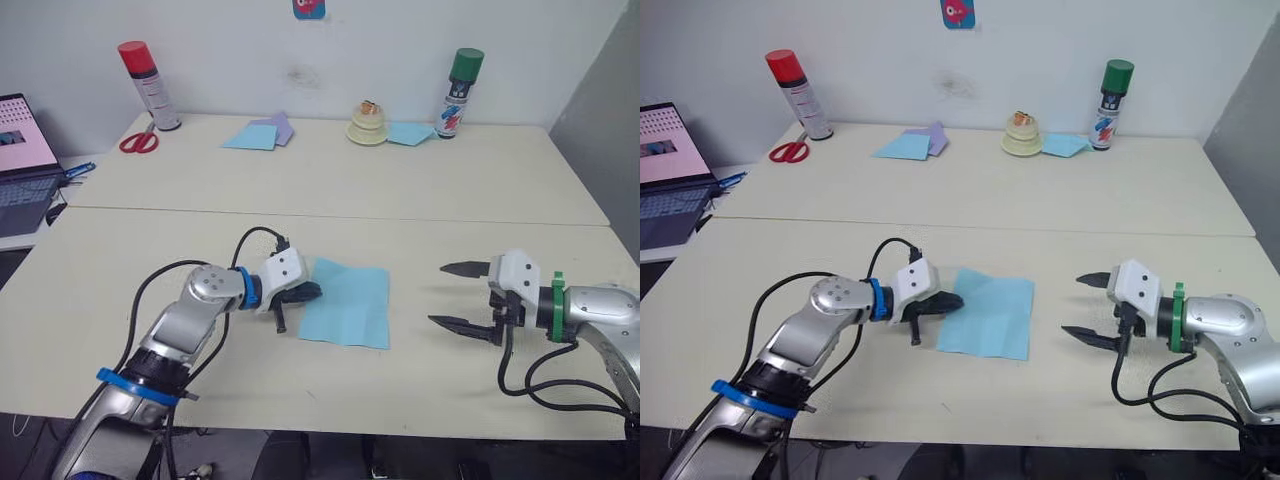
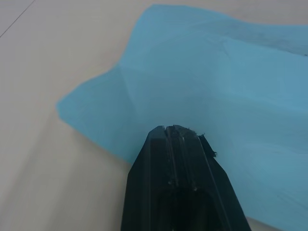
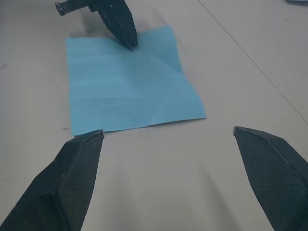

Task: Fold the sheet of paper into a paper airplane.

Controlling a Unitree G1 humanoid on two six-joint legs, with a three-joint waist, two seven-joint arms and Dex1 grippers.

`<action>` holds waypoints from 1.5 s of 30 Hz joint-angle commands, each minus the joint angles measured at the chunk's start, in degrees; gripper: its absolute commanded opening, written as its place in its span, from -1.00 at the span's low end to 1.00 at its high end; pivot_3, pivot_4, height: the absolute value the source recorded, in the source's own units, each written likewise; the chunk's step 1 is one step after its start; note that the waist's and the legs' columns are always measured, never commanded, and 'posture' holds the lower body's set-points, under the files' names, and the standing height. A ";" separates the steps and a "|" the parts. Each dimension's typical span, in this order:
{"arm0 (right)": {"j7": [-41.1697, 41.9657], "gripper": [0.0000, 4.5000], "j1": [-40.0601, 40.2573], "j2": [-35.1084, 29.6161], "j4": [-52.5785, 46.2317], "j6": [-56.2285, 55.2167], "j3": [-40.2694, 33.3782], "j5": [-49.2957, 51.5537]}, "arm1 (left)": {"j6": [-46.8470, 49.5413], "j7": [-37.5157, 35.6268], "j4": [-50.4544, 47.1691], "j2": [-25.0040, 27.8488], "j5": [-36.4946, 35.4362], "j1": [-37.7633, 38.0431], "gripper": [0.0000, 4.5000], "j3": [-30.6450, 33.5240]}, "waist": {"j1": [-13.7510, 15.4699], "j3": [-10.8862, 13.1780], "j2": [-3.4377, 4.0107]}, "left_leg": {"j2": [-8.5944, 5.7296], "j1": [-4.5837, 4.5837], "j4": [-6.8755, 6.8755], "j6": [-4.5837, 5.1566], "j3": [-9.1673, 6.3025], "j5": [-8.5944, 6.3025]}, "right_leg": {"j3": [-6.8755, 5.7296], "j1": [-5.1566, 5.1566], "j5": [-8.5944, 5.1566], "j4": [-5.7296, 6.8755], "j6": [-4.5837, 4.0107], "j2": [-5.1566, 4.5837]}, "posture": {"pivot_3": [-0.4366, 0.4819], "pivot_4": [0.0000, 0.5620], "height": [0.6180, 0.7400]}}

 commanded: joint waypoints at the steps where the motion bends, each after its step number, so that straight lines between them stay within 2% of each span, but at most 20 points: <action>1: -2.93 1.00 -2.80 0.70 0.25 0.92 1.93 -3.13 | -1.48 -1.15 0.50 0.27 1.97 0.64 -0.99 -1.56 | -0.28 0.00 0.00 | 0.00 0.00 -0.01 0.00 0.00 0.00 | 0.00 0.00 0.00 0.00 0.00 0.00 | -0.05 -0.47 0.82; 9: -8.37 1.00 -8.31 4.50 4.38 5.13 10.51 -11.52 | -1.91 -1.28 1.27 0.40 2.95 3.34 -0.99 -1.67 | -0.38 -0.04 0.02 | 0.02 0.03 -0.01 0.00 -0.04 0.00 | -0.02 0.01 0.00 0.02 -0.01 -0.01 | -0.05 -0.47 0.82; 11: -9.09 0.84 -9.04 5.58 5.62 6.17 11.94 -12.71 | -1.82 -1.19 1.28 0.24 3.02 3.65 -1.00 -1.64 | -0.39 -0.05 0.03 | 0.02 0.05 -0.01 0.00 -0.03 0.00 | -0.01 0.03 0.00 0.02 -0.01 -0.01 | -0.05 -0.47 0.82; 13: -9.21 0.61 -9.85 6.51 6.99 6.89 13.61 -13.91 | -1.77 -1.12 1.36 0.20 3.01 3.92 -1.00 -1.50 | -0.38 -0.05 0.04 | 0.02 0.05 -0.01 0.00 -0.02 0.00 | -0.01 0.03 0.00 0.02 -0.01 -0.01 | -0.05 -0.47 0.82; 21: -6.28 -0.72 -13.36 10.41 11.78 5.31 20.20 -16.57 | -1.29 -1.03 1.92 0.04 2.80 4.37 -1.00 -0.85 | -0.48 -0.07 0.06 | 0.03 0.08 -0.01 0.00 -0.04 0.00 | -0.03 0.03 0.00 0.04 -0.01 0.01 | -0.05 -0.47 0.82; 23: -5.80 -0.99 -14.45 11.62 12.63 4.43 21.21 -17.00 | -1.00 -0.96 2.06 -0.07 2.67 4.40 -1.00 -0.64 | -0.58 -0.09 0.06 | 0.03 0.09 -0.01 0.00 -0.03 0.00 | -0.01 0.03 0.00 0.05 -0.01 0.01 | -0.05 -0.47 0.82; 28: -4.70 -0.99 -17.18 15.63 12.04 1.50 21.36 -15.89 | -0.26 -0.80 2.60 -0.10 2.28 4.84 -1.00 0.01 | -0.58 -0.10 0.06 | 0.03 0.10 -0.01 0.00 -0.06 0.00 | -0.03 0.05 0.00 0.06 -0.01 0.01 | -0.05 -0.47 0.82; 35: -2.31 -0.99 -19.86 21.63 8.66 5.00 22.58 -12.01 | 0.59 -0.25 3.18 -0.35 1.81 5.47 -1.00 1.19 | -0.64 -0.13 0.04 | 0.06 0.12 -0.01 0.00 -0.13 0.01 | -0.09 0.05 0.01 0.09 -0.02 0.03 | -0.05 -0.47 0.82; 45: -4.62 -0.99 -21.81 28.00 18.97 2.98 29.37 -17.59 | 1.15 0.79 3.48 -0.49 0.79 5.36 -1.00 3.46 | -0.70 -0.22 -0.02 | 0.06 0.15 0.00 0.01 -0.09 0.01 | -0.07 0.06 0.02 0.12 -0.03 0.03 | -0.05 -0.47 0.82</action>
